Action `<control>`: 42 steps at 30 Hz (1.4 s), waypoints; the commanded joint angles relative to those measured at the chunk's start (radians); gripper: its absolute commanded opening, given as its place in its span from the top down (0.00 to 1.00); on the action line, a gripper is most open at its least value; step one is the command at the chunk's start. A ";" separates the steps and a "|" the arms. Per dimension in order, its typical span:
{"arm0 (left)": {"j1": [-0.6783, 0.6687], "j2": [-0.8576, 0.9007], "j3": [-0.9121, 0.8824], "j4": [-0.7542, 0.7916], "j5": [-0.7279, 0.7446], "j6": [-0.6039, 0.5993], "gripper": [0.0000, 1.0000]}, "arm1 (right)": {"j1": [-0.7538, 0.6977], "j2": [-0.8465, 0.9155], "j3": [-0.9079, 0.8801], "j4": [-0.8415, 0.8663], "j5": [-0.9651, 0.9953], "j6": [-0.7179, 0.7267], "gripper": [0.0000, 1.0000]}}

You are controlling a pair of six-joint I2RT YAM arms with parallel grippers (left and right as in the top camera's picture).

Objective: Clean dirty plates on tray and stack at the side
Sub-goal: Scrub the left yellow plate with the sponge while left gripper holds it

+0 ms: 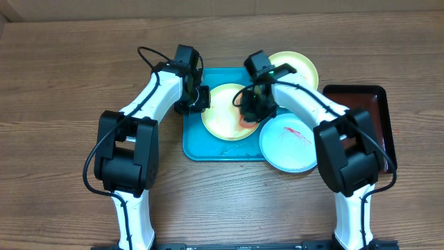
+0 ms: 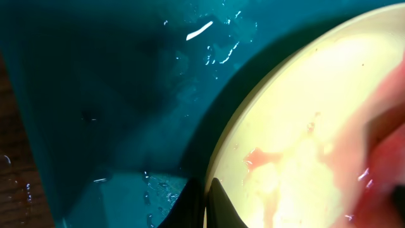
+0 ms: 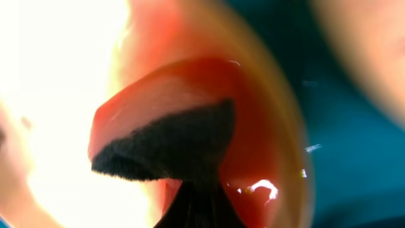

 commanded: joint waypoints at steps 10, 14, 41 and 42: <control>0.003 0.013 -0.007 0.018 0.036 -0.011 0.96 | 0.158 0.005 -0.007 0.214 0.236 0.169 0.96; 0.003 0.013 -0.007 0.018 0.036 -0.011 0.96 | 0.144 0.005 -0.007 0.245 0.441 0.170 0.96; 0.003 0.013 -0.007 0.027 0.045 -0.011 0.96 | 0.168 0.005 -0.007 0.159 0.112 0.148 0.96; 0.003 0.013 -0.007 0.027 0.048 -0.012 0.96 | 0.163 0.005 -0.007 0.177 0.113 0.147 0.96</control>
